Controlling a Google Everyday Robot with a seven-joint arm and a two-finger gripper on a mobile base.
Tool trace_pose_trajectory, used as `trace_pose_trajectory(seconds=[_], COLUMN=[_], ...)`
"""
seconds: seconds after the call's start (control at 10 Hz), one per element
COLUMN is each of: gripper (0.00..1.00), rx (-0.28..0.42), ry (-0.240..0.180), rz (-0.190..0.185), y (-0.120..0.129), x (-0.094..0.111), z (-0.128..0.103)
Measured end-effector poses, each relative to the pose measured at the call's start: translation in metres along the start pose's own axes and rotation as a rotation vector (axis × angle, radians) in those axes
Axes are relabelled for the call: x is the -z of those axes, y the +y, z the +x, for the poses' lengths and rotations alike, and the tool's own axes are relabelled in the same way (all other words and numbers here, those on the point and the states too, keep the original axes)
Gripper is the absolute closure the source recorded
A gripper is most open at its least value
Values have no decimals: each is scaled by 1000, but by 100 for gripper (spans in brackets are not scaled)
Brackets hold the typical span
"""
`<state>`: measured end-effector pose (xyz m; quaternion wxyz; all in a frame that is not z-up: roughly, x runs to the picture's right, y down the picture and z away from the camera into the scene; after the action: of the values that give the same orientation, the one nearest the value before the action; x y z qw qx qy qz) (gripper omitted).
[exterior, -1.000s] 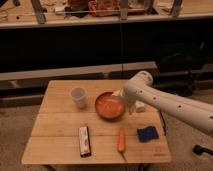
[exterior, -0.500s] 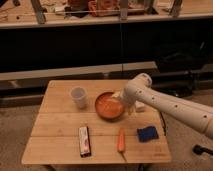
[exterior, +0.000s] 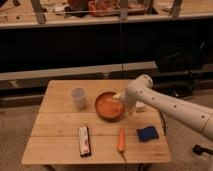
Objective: Pick up the ceramic bowl
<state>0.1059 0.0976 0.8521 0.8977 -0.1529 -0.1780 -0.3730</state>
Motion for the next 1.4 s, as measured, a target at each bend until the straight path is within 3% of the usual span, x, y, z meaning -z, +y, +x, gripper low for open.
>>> trace_pose_trajectory(seconds=[1.4], gripper=[20], rx=[14], ry=[-38], rz=[-21], y=[4], x=[-13], z=[8])
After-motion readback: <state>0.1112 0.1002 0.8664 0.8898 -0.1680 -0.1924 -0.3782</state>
